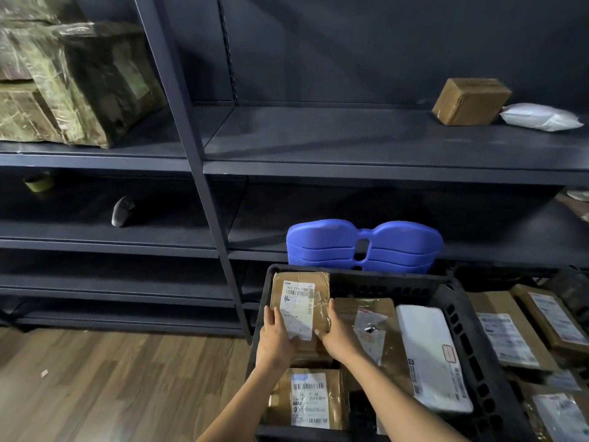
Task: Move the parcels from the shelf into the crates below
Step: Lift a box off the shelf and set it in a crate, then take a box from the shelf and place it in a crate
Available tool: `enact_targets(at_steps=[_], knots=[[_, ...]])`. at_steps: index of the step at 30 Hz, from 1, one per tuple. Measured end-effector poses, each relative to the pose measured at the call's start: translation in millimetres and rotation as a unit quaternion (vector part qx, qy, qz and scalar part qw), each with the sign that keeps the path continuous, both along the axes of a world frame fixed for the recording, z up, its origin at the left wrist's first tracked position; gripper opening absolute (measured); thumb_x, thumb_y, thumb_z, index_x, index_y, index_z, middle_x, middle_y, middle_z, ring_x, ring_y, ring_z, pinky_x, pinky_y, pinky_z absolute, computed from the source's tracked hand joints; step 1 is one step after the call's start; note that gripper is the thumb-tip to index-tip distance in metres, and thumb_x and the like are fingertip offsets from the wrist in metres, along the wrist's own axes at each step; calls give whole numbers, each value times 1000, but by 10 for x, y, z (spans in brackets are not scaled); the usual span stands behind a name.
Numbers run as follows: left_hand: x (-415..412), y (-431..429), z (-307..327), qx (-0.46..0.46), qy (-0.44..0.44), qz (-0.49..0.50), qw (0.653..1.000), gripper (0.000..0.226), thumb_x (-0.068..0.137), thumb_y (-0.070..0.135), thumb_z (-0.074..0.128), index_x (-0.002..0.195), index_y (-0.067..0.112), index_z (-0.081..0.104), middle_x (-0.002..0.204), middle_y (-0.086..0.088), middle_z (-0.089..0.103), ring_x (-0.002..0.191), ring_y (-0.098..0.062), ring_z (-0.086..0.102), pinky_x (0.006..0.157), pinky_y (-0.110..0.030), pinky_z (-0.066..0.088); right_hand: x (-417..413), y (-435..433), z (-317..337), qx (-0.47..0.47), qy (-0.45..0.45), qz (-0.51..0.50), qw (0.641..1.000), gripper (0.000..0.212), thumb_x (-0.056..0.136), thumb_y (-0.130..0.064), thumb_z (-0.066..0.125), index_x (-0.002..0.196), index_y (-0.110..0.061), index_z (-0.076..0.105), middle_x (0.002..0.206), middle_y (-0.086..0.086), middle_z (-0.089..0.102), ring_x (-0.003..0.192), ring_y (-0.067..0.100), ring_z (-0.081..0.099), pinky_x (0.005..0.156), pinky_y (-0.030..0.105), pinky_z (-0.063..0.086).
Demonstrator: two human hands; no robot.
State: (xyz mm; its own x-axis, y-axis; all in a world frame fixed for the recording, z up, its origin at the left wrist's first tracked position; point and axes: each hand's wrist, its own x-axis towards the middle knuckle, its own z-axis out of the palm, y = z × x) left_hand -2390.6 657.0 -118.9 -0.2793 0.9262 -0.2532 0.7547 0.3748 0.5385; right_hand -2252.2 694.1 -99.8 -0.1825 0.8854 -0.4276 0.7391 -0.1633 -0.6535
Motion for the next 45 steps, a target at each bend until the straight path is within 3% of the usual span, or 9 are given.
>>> enact_targets(at_steps=[5,9,12,15,17,19,24,35,45], knots=[[25,10,-140,-19,-5,-23,1000,83,87,24,63,153,13,12,161,-7,6,132,-28,44,101,-40,48,42,9,-213,-11,-5,4,1000,84,97,-24,52,151,-30,-13,122,3,62,94,18,66,76,29,54],[64,42,-191,-54,38,-23,998,79,94,24,53,155,12,3,161,-9,5,140,-29,31,111,-34,36,41,29,-397,-22,-11,-11,1000,85,96,-23,51,151,-33,-14,100,7,67,66,14,58,56,27,46],[76,64,-164,-55,52,-36,997,77,96,24,50,154,11,1,162,-9,2,142,-29,26,111,-34,34,53,51,-432,-7,-34,6,999,84,97,-25,50,151,-29,-13,114,6,64,78,17,65,64,28,52],[52,21,-150,-62,93,-73,991,73,99,24,42,154,9,-3,162,-11,-9,149,-30,11,117,-35,26,100,-5,-347,87,-127,99,983,78,99,-32,46,153,-19,-8,159,4,15,116,21,58,76,23,52],[40,-36,-146,-48,174,-129,975,67,102,25,31,152,5,-9,160,-13,-17,149,-29,-10,123,-37,6,128,-74,-302,151,-172,177,957,70,101,-32,38,153,-20,-8,157,-3,-17,145,27,21,99,27,46],[15,-78,-171,-46,228,-187,954,64,104,26,24,151,2,-12,159,-14,-19,148,-29,-17,123,-39,-3,154,-125,-280,165,-198,251,933,61,104,-31,28,152,-21,-8,152,-5,-23,147,20,-9,118,32,9],[-20,-115,-249,-104,256,-252,928,64,105,31,21,149,-1,-14,159,-15,-20,147,-27,-17,123,-38,2,192,-158,-321,143,-265,317,900,63,101,-47,11,152,-14,-5,155,1,-22,145,21,-17,109,31,-14],[30,-69,-3,-144,302,-275,901,67,104,36,22,151,0,-9,159,-17,-16,148,-29,-12,123,-39,-1,186,-154,-93,123,-295,316,893,62,103,-43,18,153,-13,-4,159,4,-16,146,22,-17,117,39,-8],[298,209,1417,0,299,-303,905,64,103,42,24,153,4,10,161,-11,11,149,-26,10,123,-38,5,673,40,1114,255,-273,199,906,59,101,-39,31,153,-14,16,160,5,14,148,21,9,120,38,9]])
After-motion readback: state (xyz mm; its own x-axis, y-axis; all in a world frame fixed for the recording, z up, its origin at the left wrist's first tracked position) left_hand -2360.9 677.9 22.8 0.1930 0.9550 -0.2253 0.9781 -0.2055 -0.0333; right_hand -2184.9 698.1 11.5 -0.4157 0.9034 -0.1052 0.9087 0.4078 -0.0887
